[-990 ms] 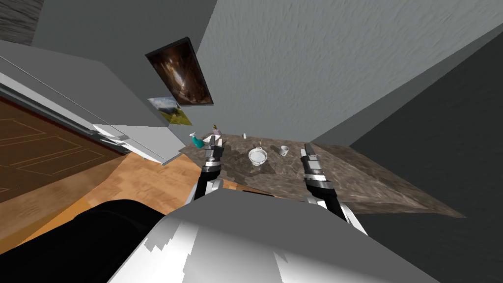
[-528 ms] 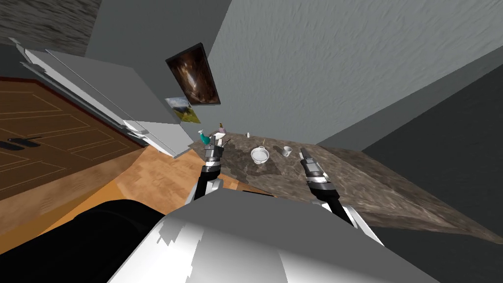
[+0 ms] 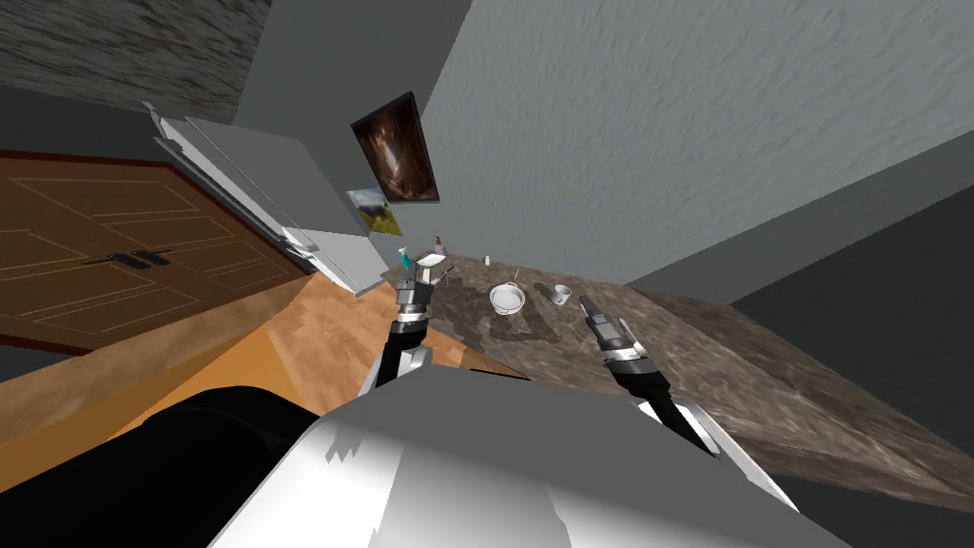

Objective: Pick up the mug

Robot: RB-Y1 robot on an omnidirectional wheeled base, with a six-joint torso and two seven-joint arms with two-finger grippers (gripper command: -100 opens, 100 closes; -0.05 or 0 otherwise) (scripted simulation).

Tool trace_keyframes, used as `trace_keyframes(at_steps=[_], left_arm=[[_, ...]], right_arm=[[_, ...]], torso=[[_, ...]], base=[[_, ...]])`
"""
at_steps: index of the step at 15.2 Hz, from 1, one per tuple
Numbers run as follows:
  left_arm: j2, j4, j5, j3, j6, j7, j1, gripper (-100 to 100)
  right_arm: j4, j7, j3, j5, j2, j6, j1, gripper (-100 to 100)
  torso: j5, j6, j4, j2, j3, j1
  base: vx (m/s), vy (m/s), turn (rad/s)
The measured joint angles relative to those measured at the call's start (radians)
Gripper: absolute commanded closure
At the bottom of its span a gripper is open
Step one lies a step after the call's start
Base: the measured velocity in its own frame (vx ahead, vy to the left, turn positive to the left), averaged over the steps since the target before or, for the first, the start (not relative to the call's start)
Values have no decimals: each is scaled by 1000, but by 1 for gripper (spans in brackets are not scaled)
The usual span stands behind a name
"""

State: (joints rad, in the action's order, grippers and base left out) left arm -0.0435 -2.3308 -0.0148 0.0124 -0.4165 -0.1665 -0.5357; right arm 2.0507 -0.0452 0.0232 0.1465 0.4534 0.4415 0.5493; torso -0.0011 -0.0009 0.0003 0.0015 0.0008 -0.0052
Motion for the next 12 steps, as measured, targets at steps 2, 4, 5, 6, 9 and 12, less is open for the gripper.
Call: trace_keyframes(at_steps=[2,4,5,6,9,12], left_arm=[[0,0,0,0,0,0,0,0],[0,0,0,0,0,0,0,0],[0,0,0,0,0,0,0,0],[0,0,0,0,0,0,0,0],[0,0,0,0,0,0,0,0],[0,0,0,0,0,0,0,0]], right_arm=[[-17,10,6,3,42,1,1,-100],[-46,20,13,8,85,12,11,-100],[-53,21,12,11,102,12,9,-100],[-70,26,15,14,122,16,12,-100],[-116,42,23,20,188,27,12,-100],[-159,54,29,28,251,39,19,-100]], torso=[[0,1,0,0,0,0],[0,0,0,0,0,0],[0,1,0,0,0,0],[0,0,0,0,0,0],[0,0,0,0,0,0],[0,0,0,0,0,-1]], base=[[-33,-39,109],[-33,-45,183],[-42,-56,263],[-48,-65,258],[-42,-49,196],[-42,-50,212]])
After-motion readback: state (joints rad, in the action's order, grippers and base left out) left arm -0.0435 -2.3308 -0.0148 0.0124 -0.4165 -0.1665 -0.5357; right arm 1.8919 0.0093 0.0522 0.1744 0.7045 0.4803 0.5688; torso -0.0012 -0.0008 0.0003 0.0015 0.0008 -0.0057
